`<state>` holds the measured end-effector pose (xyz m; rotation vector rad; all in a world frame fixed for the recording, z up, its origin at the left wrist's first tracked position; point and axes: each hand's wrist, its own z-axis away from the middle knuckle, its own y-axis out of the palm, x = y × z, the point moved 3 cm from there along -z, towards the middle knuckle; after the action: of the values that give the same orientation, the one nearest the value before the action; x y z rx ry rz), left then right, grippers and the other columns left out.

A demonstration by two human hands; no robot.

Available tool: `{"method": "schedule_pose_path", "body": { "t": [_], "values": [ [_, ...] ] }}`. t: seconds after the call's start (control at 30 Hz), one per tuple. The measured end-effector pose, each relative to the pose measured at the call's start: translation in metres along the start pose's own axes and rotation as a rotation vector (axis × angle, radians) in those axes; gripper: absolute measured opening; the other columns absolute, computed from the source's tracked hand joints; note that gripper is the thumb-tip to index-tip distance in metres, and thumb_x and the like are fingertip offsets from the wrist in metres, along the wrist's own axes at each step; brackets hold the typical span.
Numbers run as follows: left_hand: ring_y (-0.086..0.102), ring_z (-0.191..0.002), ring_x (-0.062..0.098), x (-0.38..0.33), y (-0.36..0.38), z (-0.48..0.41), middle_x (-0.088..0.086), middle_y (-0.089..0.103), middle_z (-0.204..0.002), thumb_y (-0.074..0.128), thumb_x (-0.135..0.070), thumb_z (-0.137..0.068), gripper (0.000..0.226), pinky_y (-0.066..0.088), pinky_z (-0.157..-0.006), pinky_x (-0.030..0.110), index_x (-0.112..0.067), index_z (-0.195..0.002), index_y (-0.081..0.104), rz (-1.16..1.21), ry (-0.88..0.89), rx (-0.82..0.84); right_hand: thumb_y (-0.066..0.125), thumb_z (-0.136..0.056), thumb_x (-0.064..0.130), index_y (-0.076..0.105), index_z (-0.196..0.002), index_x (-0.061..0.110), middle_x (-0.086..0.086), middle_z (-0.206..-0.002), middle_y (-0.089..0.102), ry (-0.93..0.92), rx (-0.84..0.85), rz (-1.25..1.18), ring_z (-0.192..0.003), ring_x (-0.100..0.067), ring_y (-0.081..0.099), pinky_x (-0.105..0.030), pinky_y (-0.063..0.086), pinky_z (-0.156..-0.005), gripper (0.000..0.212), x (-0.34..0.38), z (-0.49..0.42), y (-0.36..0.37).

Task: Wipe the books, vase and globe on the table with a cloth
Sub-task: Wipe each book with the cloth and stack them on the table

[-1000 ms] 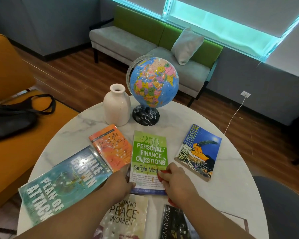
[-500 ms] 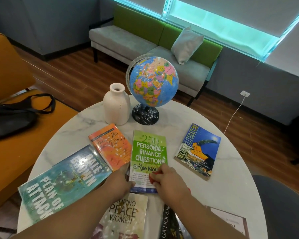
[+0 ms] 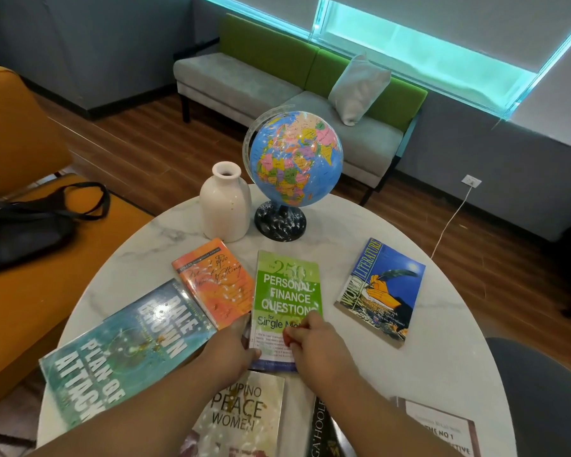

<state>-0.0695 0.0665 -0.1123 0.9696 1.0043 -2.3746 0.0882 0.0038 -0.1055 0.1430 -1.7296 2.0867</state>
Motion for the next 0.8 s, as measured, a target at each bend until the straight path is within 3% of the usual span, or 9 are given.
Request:
{"method": "schedule_pose_path", "body": {
  "t": [0.13, 0.23, 0.3, 0.47, 0.6, 0.7, 0.8],
  "values": [
    [0.063, -0.09, 0.016, 0.002, 0.0, -0.002, -0.005, 0.067, -0.097, 0.064, -0.013, -0.088, 0.06, 0.05, -0.081, 0.028, -0.031, -0.14, 0.04, 0.038, 0.007, 0.018, 0.053, -0.096, 0.034, 0.061, -0.123, 0.027, 0.004, -0.123, 0.047, -0.099, 0.078, -0.013, -0.114, -0.019, 0.05, -0.027, 0.043, -0.097, 0.029, 0.007, 0.006, 0.002],
    [0.063, -0.1, 0.016, 0.006, -0.001, -0.002, -0.004, 0.067, -0.11, 0.056, -0.011, -0.092, 0.061, 0.052, -0.091, 0.035, -0.036, -0.143, 0.034, 0.104, -0.009, 0.092, 0.054, -0.095, 0.034, 0.065, -0.117, 0.029, 0.005, -0.118, 0.047, -0.028, 0.057, -0.019, -0.112, -0.018, 0.051, -0.029, 0.045, -0.096, 0.025, -0.003, -0.001, -0.003],
    [0.065, -0.098, 0.019, 0.007, -0.002, -0.003, -0.001, 0.067, -0.111, 0.052, -0.007, -0.094, 0.06, 0.055, -0.087, 0.036, -0.039, -0.142, 0.034, 0.189, -0.027, 0.15, 0.052, -0.096, 0.034, 0.064, -0.123, 0.03, 0.006, -0.119, 0.045, -0.024, 0.027, -0.022, -0.113, -0.017, 0.049, -0.028, 0.043, -0.099, 0.029, 0.004, -0.002, 0.0],
    [0.07, -0.091, 0.029, 0.01, -0.004, -0.004, 0.007, 0.072, -0.1, 0.052, 0.002, -0.088, 0.059, 0.056, -0.084, 0.05, -0.044, -0.125, 0.048, 0.263, -0.031, 0.202, 0.055, -0.095, 0.032, 0.059, -0.128, 0.032, 0.01, -0.128, 0.043, -0.149, 0.104, -0.069, -0.12, -0.011, 0.043, -0.014, 0.029, -0.099, 0.033, 0.016, 0.008, 0.009],
    [0.07, -0.092, 0.027, 0.011, -0.003, -0.006, 0.005, 0.073, -0.099, 0.052, 0.003, -0.088, 0.058, 0.057, -0.084, 0.048, -0.047, -0.117, 0.049, 0.294, -0.031, 0.204, 0.055, -0.096, 0.033, 0.063, -0.118, 0.026, 0.011, -0.116, 0.048, -0.065, -0.007, -0.104, -0.115, -0.012, 0.05, -0.017, 0.037, -0.088, 0.025, 0.014, 0.003, 0.001],
    [0.068, -0.082, 0.024, 0.011, -0.003, -0.005, 0.003, 0.071, -0.088, 0.05, 0.006, -0.089, 0.062, 0.058, -0.076, 0.04, -0.05, -0.116, 0.046, 0.312, -0.038, 0.196, 0.054, -0.096, 0.03, 0.06, -0.127, 0.03, 0.008, -0.129, 0.042, -0.167, 0.059, -0.072, -0.12, -0.015, 0.042, -0.025, 0.036, -0.103, 0.031, 0.023, 0.006, 0.01],
    [0.07, -0.088, 0.026, 0.012, -0.003, -0.004, 0.005, 0.072, -0.097, 0.05, 0.004, -0.09, 0.06, 0.059, -0.079, 0.044, -0.05, -0.117, 0.044, 0.313, -0.056, 0.195, 0.054, -0.096, 0.031, 0.064, -0.124, 0.032, 0.01, -0.129, 0.044, -0.156, 0.079, -0.05, -0.122, -0.015, 0.043, -0.022, 0.034, -0.105, 0.03, 0.015, 0.006, 0.007]
  ]
}}
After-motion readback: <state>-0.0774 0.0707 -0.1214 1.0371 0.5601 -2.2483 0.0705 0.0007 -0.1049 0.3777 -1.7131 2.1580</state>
